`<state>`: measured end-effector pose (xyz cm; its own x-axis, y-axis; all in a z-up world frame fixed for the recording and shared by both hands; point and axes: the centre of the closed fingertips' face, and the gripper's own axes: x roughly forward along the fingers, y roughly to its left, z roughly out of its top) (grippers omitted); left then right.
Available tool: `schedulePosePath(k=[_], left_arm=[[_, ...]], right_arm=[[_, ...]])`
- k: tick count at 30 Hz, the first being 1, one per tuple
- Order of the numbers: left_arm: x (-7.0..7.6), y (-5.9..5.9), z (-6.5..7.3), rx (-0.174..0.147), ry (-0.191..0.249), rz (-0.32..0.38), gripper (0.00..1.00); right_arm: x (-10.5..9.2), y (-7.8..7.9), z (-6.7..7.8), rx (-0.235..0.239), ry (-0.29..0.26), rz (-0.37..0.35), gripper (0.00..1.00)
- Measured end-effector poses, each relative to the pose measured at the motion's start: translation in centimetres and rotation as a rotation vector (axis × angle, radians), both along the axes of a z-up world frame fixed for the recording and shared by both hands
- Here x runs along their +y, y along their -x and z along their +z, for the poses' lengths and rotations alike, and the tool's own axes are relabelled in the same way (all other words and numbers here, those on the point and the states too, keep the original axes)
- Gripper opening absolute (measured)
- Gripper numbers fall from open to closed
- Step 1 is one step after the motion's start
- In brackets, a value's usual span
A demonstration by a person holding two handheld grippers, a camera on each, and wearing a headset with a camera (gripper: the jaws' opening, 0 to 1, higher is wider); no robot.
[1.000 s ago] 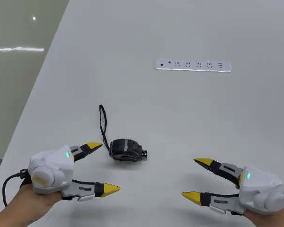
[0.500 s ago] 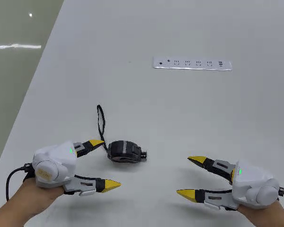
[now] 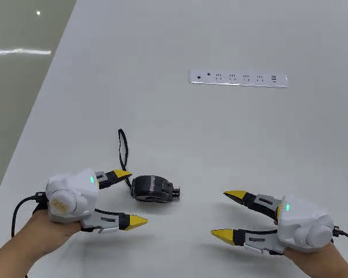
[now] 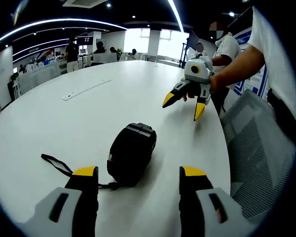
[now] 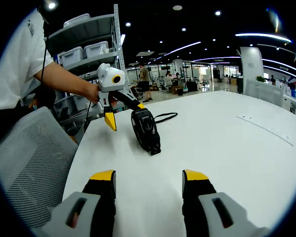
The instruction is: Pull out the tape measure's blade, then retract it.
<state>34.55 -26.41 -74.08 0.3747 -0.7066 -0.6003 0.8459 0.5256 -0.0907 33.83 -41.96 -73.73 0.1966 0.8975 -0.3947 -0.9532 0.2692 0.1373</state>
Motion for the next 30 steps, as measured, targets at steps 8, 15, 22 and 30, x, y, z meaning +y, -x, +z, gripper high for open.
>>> schedulePosePath(k=[8, 15, 22, 30], left_arm=[[0.1, -0.5, -1.0, 0.016, -0.015, -0.002, 0.58], [-0.7, -1.0, -1.3, 0.014, -0.024, -0.024, 0.56], [-1.2, -1.3, -1.5, 0.017, -0.024, -0.053, 0.52], [-1.5, -1.3, -1.9, 0.027, -0.028, -0.075, 0.44]], right_arm=[[0.9, -0.7, -0.5, 0.007, -0.004, 0.019, 0.53], [1.5, -1.0, -1.0, 0.016, -0.002, 0.038, 0.52], [1.8, -1.3, -1.2, 0.021, -0.001, 0.05, 0.51], [2.3, -1.9, -1.5, 0.025, -0.002, 0.056, 0.51]])
